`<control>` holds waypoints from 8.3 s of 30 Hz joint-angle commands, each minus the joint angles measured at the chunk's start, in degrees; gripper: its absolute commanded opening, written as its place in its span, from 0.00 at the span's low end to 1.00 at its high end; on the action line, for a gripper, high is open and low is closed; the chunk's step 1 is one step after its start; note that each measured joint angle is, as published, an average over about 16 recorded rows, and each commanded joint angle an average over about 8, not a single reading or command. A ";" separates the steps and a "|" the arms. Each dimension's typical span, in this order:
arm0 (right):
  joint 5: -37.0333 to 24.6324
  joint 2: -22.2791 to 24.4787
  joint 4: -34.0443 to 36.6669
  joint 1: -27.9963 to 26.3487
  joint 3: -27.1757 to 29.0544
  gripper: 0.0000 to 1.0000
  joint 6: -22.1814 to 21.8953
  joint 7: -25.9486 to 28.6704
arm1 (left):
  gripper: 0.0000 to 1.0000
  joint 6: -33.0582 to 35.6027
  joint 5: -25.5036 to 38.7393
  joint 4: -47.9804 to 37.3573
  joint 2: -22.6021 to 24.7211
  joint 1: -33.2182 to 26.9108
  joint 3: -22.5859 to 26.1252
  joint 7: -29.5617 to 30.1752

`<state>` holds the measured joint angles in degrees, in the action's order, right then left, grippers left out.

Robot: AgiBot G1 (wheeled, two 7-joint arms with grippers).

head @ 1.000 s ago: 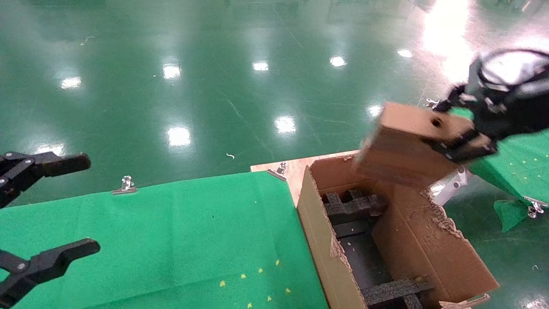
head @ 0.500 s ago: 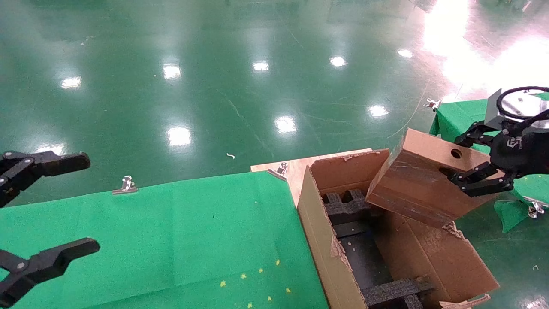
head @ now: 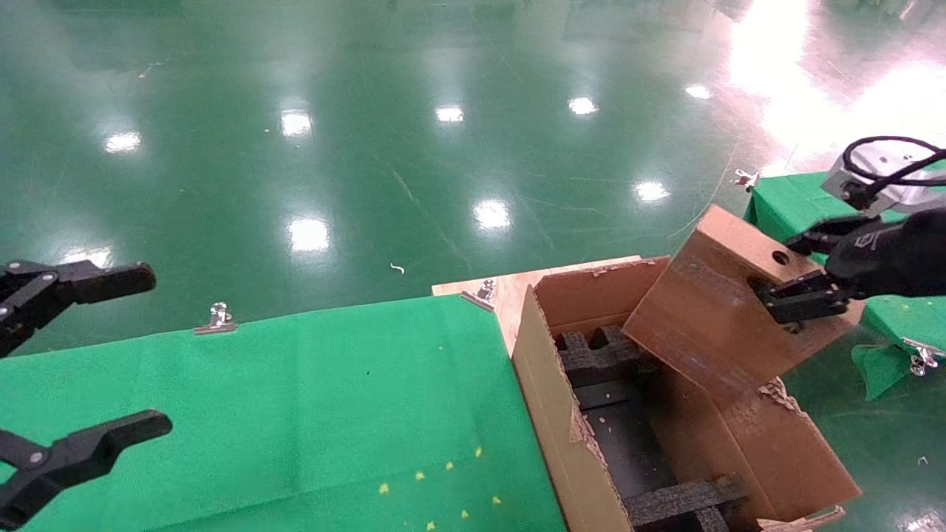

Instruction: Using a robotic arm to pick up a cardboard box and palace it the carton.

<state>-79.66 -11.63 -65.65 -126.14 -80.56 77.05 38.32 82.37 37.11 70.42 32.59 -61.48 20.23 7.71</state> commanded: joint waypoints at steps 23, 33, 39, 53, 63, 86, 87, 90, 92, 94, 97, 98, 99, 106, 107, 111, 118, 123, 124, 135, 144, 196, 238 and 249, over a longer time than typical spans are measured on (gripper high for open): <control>-11.82 2.94 -11.17 5.41 -4.52 0.00 -10.74 37.56 | 1.00 -0.02 0.00 -0.01 -0.01 0.01 0.00 0.00; -17.63 0.28 -11.70 8.98 -7.35 0.00 -14.51 46.75 | 1.00 -0.02 0.00 -0.02 -0.01 0.01 0.00 0.00; -20.30 -1.63 -11.99 11.44 -8.94 0.00 -17.15 51.42 | 1.00 -0.02 0.00 -0.02 -0.01 0.01 0.00 0.00; -28.11 -5.47 -12.02 17.36 -12.57 0.00 -23.14 59.48 | 1.00 -0.02 0.00 -0.02 -0.01 0.01 0.00 0.00; -33.29 -8.66 -11.84 21.02 -14.37 0.00 -26.17 65.71 | 1.00 -0.02 0.00 -0.02 -0.01 0.01 0.00 0.00; -33.83 -14.55 -7.25 29.43 -16.90 0.00 -32.87 71.75 | 1.00 -0.02 0.00 -0.02 -0.01 0.01 0.00 0.00; -33.00 -14.80 -6.55 29.70 -16.95 0.00 -33.17 70.94 | 1.00 -0.02 0.00 -0.02 -0.01 0.01 0.00 0.00; -30.76 -15.77 -4.12 30.51 -17.16 0.00 -33.95 68.42 | 1.00 -0.02 0.00 -0.02 -0.01 0.01 0.00 0.00; -29.41 -16.52 -2.29 31.05 -17.28 0.00 -34.36 66.80 | 1.00 -0.02 0.00 -0.02 -0.01 0.01 0.00 -0.01; -28.12 -17.31 -0.43 31.59 -17.38 0.00 -34.70 65.22 | 1.00 -0.02 0.00 -0.02 -0.01 0.01 0.00 -0.01; -26.30 -18.35 2.14 32.33 -17.45 0.00 -35.13 62.96 | 1.00 -0.02 0.00 -0.02 -0.01 0.01 0.00 -0.01; -25.71 -18.65 2.91 32.56 -17.45 0.00 -35.24 62.25 | 1.00 -0.02 0.00 -0.02 -0.01 0.01 0.00 -0.01; -25.09 -18.94 3.66 32.76 -17.44 0.00 -35.32 61.51 | 1.00 -0.02 0.00 -0.02 -0.01 0.01 0.00 -0.01; -21.29 -20.35 7.31 33.64 -17.17 0.36 -35.33 56.85 | 1.00 -0.02 -0.01 -0.02 -0.01 0.01 0.00 -0.01; -20.89 -20.48 7.63 33.71 -17.13 0.48 -35.30 56.38 | 1.00 -0.02 -0.01 -0.03 -0.02 0.02 0.00 -0.01; -19.96 -20.82 8.34 33.86 -17.04 0.96 -35.22 55.46 | 1.00 -0.03 -0.01 -0.04 -0.02 0.02 0.00 -0.01; -20.14 -20.71 8.17 33.79 -16.99 1.00 -35.10 55.79 | 1.00 -0.03 -0.01 -0.04 -0.02 0.02 0.00 -0.01; -20.16 -20.56 8.28 33.40 -16.86 1.00 -34.94 55.86 | 1.00 -0.03 -0.01 -0.04 -0.02 0.02 0.00 -0.01; -20.20 -20.48 8.24 33.28 -16.83 1.00 -34.88 55.88 | 1.00 -0.03 -0.01 -0.04 -0.02 0.02 0.00 -0.01; -20.79 -18.58 5.82 31.20 -16.22 1.00 -34.24 56.41 | 1.00 -0.03 -0.01 -0.04 -0.02 0.02 0.00 -0.01; -19.86 -16.78 1.59 24.79 -12.85 1.00 -34.19 55.71 | 1.00 -0.03 -0.01 -0.04 -0.02 0.02 0.00 -0.01; 17.82 -17.94 -7.78 34.28 26.00 1.00 -10.32 14.92 | 1.00 -0.06 -0.02 -0.06 -0.04 0.04 0.00 -0.01; 37.82 -23.39 -7.88 64.55 64.49 1.00 8.65 -27.60 | 1.00 0.41 0.67 0.39 0.31 0.03 -0.61 0.43; 37.85 -23.38 -7.87 64.53 64.44 1.00 8.64 -27.62 | 1.00 1.04 1.54 0.98 0.76 0.00 -1.38 0.99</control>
<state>-41.81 -35.00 -73.52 -61.61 -16.11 85.70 10.69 83.41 38.65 71.40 33.35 -61.48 18.85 8.70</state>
